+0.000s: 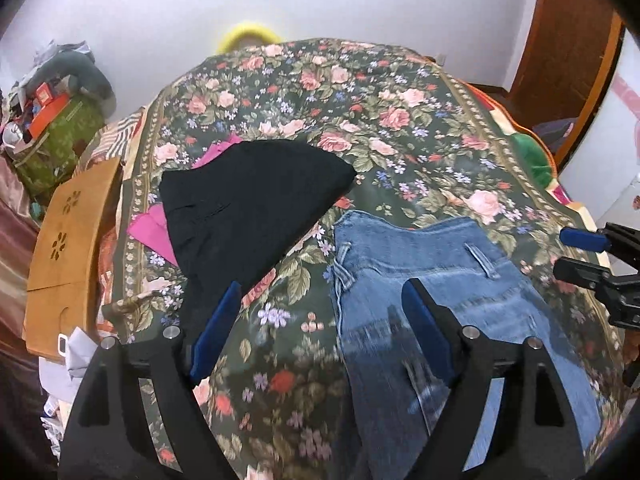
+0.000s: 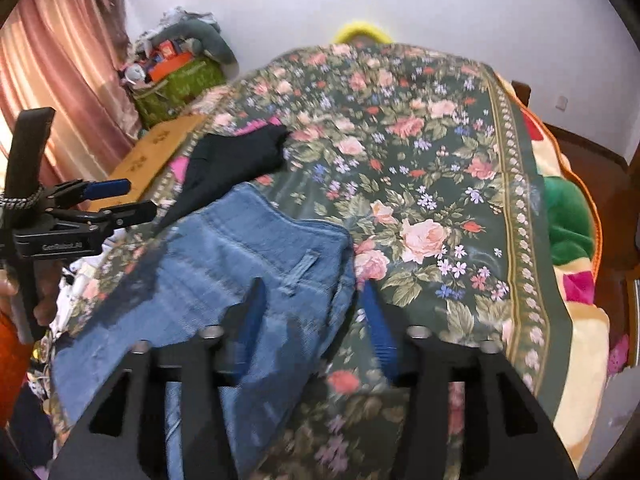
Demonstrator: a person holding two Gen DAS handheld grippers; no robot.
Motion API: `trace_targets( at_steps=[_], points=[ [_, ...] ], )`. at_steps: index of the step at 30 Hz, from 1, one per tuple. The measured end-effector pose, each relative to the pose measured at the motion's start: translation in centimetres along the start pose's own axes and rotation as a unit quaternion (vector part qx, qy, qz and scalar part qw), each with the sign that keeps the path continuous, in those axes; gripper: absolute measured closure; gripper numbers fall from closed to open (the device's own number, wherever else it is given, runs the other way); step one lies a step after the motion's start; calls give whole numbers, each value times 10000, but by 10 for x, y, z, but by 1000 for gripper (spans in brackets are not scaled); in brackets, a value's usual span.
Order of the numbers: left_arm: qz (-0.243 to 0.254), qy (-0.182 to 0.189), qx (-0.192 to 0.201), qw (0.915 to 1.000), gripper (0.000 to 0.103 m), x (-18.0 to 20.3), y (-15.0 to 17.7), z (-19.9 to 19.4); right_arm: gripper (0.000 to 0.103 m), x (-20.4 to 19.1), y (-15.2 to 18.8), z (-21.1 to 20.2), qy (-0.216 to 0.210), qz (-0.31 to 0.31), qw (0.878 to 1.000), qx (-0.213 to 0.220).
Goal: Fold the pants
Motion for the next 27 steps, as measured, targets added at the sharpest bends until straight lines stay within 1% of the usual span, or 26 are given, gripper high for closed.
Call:
trace_targets(
  at_steps=[1,2,3,6,8,9,11,13,15,20,25,27],
  points=[
    [10,33,9,10000,19,1,2,-5,37,-3,1,-3,-9,17,10000,26],
    [6,53,7,10000,16,2,4,-9,29,-7,4,-8,-19,36,10000,49],
    [-48,105,-25,9999,11,2,9,-13,25,-9,6,-11,-30,59,10000,62],
    [-310,299,-213,9988,6,0,25,-17,23,-17,21,-11,-128,126,9998,-44],
    [-485,484,-578,9960,6,-1,41,-11,23,-19,34,-9,-165,161,9995,-203],
    [-504,536,-707,9948,6,-1,48,-8,23,-20,44,-4,-224,258,9988,-355],
    [-586,515,-1085,9910,6,-5,65,7,23,-22,63,5,-270,413,9967,-648],
    [-778,678,-1279,9864,6,-3,75,14,23,-22,73,10,-284,536,9957,-693],
    [-958,808,-1355,9828,6,-3,78,17,21,-19,77,13,-397,839,9934,-678],
    [-1071,1036,-1511,9772,6,-3,79,22,20,-14,84,25,-831,1535,9796,-994],
    [-1015,1142,-1372,9787,7,-3,70,18,19,-18,84,28,-974,1512,9784,-1023],
    [-1086,1214,-1340,9775,7,-3,69,16,19,-19,85,30,-1030,1547,9770,-1043]
  ],
)
Point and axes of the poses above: each gripper's, at about its wrist camera, not at the fingertips, and z roughly the way its jaws point, x to its right, y to its underside, the point moved 9 cm from there along z, roughly the way its jaws point, and after that the axes turned 14 degrees about x, right-handed, at the moved point
